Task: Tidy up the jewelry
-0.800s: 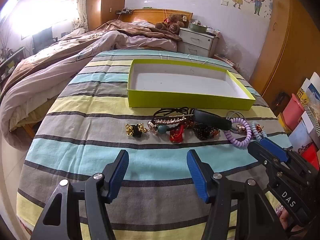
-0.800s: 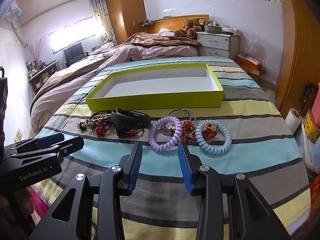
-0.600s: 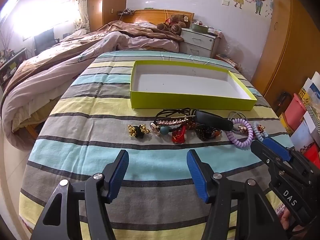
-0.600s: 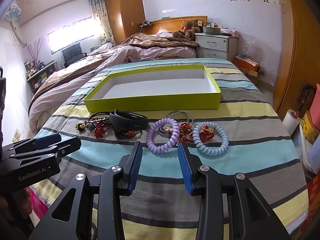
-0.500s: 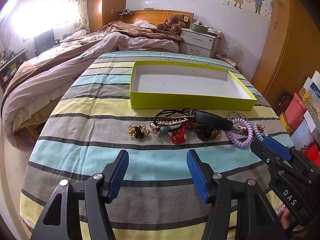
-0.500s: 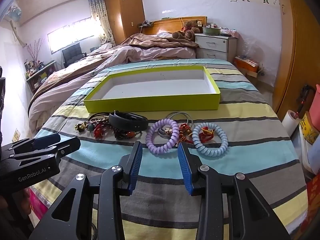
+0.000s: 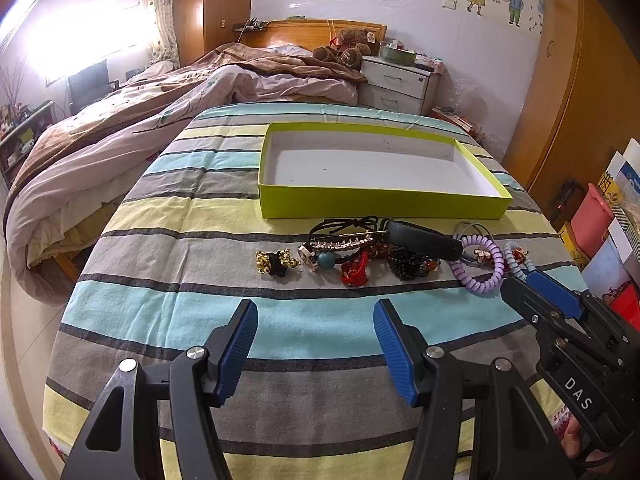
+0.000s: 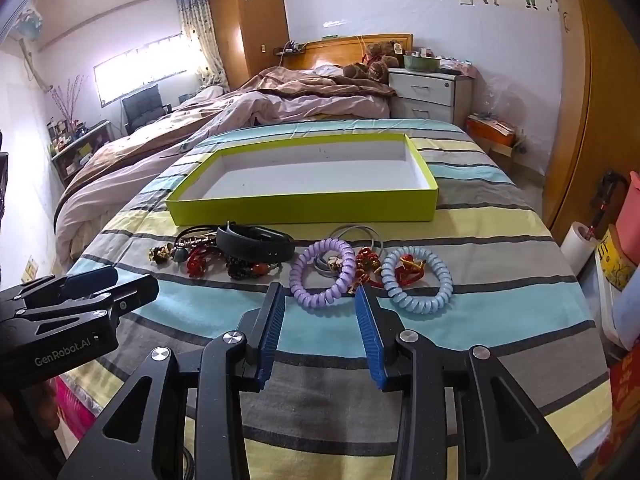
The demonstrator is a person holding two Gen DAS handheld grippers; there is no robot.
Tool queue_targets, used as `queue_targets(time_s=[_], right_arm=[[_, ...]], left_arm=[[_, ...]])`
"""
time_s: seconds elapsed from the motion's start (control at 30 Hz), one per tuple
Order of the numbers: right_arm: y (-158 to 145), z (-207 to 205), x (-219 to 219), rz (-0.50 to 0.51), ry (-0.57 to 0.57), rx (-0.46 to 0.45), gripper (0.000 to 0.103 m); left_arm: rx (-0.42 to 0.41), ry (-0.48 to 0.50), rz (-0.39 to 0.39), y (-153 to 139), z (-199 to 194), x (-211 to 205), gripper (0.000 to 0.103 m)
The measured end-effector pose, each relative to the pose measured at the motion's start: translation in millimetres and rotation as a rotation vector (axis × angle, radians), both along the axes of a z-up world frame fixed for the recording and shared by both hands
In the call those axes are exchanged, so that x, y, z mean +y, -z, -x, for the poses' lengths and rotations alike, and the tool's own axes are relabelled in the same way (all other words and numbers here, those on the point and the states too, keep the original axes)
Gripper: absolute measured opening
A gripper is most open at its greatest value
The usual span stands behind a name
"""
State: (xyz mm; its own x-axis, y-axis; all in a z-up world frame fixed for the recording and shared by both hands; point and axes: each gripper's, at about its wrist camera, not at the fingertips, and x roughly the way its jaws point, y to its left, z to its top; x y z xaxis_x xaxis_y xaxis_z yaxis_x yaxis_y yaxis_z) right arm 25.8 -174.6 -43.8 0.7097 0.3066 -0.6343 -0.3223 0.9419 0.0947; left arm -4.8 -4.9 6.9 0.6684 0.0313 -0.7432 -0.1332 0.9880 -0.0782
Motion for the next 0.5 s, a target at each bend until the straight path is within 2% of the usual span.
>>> queue_targets(time_s=[0.5], right_arm=[[-1.1,1.4,-3.5,0.0,0.01,-0.001,0.038]], left_arm=[[-0.002,-0.013,-0.001,-1.9,2.8,1.9,0.06]])
